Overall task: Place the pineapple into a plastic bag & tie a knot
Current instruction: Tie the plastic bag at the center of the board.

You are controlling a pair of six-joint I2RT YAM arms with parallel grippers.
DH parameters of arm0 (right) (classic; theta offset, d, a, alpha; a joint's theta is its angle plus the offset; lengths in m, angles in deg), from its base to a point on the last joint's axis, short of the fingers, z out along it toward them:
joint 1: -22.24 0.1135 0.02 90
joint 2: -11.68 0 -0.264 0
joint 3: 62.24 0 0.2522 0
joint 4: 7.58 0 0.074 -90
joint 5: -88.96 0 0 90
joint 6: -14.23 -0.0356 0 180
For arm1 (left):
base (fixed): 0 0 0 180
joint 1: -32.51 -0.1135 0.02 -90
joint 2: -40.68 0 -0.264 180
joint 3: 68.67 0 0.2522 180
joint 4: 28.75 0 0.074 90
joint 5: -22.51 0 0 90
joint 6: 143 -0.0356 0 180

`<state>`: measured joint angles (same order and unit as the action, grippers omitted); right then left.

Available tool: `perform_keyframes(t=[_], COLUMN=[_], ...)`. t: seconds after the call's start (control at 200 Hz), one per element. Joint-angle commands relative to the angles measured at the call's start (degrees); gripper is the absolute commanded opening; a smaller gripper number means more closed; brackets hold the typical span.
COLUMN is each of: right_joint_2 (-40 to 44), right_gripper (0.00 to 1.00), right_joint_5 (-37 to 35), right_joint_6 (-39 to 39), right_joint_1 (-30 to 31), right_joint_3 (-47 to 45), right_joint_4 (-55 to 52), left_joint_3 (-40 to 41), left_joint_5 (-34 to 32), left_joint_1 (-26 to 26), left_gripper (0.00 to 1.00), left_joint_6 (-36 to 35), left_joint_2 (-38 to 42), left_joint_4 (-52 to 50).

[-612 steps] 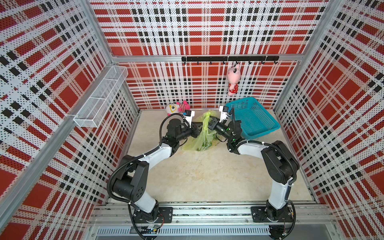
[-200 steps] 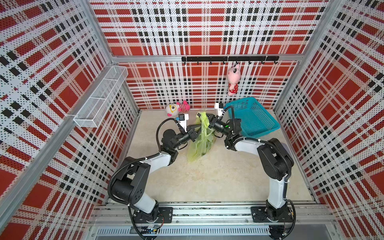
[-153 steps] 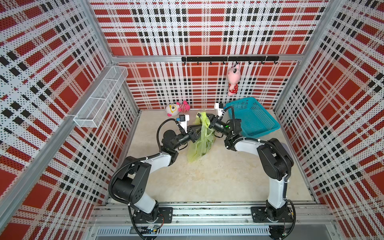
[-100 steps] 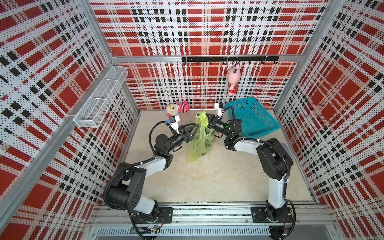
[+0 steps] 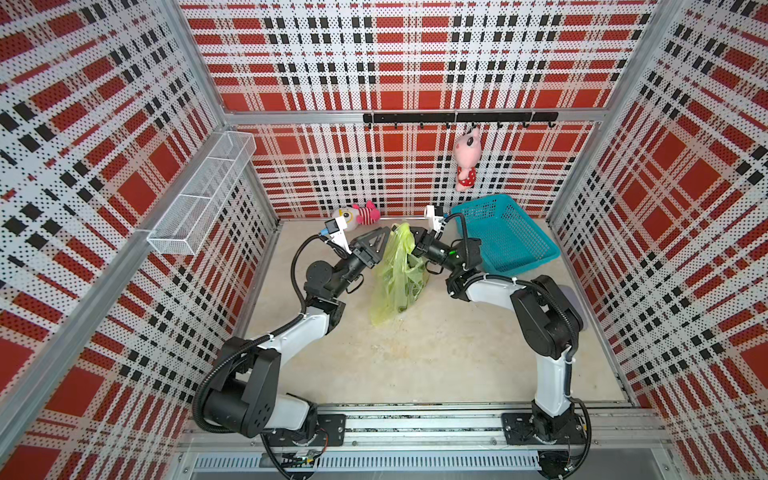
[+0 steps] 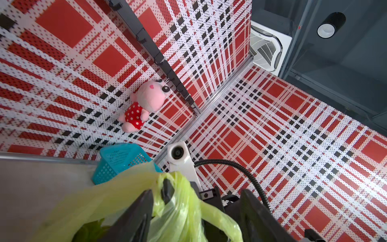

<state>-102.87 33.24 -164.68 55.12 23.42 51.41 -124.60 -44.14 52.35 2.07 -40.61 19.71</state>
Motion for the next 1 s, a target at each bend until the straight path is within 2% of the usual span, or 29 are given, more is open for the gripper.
perform_keyframes(t=[0.0, 0.065, 0.346, 0.421, 0.491, 0.611, 0.701, 0.802, 0.897, 0.997], right_joint_2=[0.3, 0.3, 0.3, 0.5, 0.4, 0.4, 0.4, 0.5, 0.9, 0.9], right_gripper=[0.0, 0.0, 0.0, 0.0, 0.0, 0.0, 0.0, 0.0, 0.0, 0.0], right_joint_5=[-1.1, -1.3, -1.8, -1.8, -1.8, -2.1, -2.2, -2.3, -2.2, -2.0], right_joint_6=[-2.2, -2.6, -4.2, -4.4, -5.1, -5.8, -6.3, -6.6, -6.7, -7.1], right_joint_1=[0.5, 0.5, 0.5, 0.5, 0.5, 0.5, 0.5, 0.5, 0.5, 0.5], right_joint_3=[2.5, 2.6, 2.8, 2.7, 2.6, 2.5, 2.5, 2.3, 2.1, 2.0], right_joint_4=[8.2, 8.5, 9.8, 10.0, 10.4, 11.0, 11.5, 11.7, 11.7, 11.9], left_joint_3=[-1.8, -2.3, -2.0, -2.0, -2.9, -4.0, -3.7, -3.2, -2.4, -2.5], left_joint_5=[-0.4, -0.6, -1.0, -0.7, 1.4, 3.4, 3.2, 3.1, 2.1, 2.0], left_joint_1=[0.7, 1.0, 0.9, 0.6, 0.5, 0.7, 0.6, 0.4, 0.1, -0.1], left_gripper=[0.64, 0.62, 0.68, 0.67, 0.58, 0.37, 0.31, 0.31, 0.4, 0.44], left_joint_6=[2.1, 2.0, 1.7, 1.6, 2.3, 3.2, 3.3, 4.2, 4.3, 4.5], left_joint_2=[-1.3, -1.5, -2.6, -3.1, -4.0, -5.4, -5.8, -6.6, -6.9, -7.4], left_joint_4=[-1.2, -1.1, -0.9, -0.7, 1.2, 4.3, 5.3, 7.1, 8.0, 8.5])
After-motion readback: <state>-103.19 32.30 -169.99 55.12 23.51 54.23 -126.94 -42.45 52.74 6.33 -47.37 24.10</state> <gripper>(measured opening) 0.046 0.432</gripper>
